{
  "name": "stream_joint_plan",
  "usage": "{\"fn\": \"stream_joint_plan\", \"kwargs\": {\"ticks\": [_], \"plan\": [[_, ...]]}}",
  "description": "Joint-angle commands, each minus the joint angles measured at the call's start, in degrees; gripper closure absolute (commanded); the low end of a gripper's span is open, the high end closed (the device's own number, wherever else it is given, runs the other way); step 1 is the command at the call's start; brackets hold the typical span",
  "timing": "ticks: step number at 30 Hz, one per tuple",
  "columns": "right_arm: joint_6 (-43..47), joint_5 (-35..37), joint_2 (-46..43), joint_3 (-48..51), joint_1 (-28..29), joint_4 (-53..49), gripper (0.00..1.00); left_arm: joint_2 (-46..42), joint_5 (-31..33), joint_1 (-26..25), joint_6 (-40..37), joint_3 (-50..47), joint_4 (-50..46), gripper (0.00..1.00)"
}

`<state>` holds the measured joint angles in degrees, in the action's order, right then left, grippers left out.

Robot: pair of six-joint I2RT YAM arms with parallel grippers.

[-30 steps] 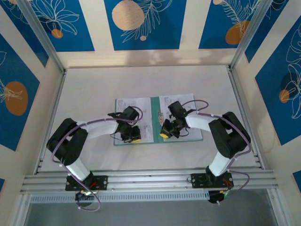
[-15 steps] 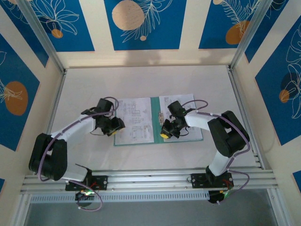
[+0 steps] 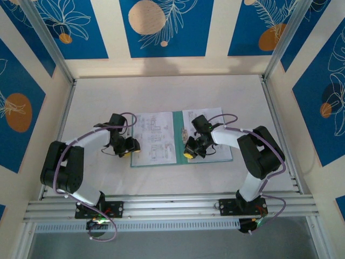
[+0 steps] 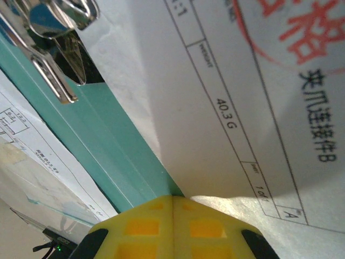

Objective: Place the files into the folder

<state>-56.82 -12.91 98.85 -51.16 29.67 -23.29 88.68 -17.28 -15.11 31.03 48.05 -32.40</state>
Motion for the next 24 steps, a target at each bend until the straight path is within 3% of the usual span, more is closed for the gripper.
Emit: {"fn": "stream_joint_plan", "kwargs": {"ticks": [1,7,20,24], "plan": [[0.40,2.36,3.09,1.07,0.74,-4.62,0.95,-1.88,0.99,-0.41,-0.69,-1.14,-3.02,0.50],[0.22,2.27,3.54,0.88,0.92,-4.52,0.96,-6.15,2.93,-0.79,3.16,-4.87,-6.22,0.48],[0.61,2.26,3.99,0.61,1.14,-4.80,0.96,-6.17,-2.38,-4.50,8.56,-9.80,0.81,0.47],[0.59,2.22,4.05,0.77,1.09,-4.88,0.96,-6.05,-4.07,-5.75,10.39,-9.67,4.02,0.51]]}}
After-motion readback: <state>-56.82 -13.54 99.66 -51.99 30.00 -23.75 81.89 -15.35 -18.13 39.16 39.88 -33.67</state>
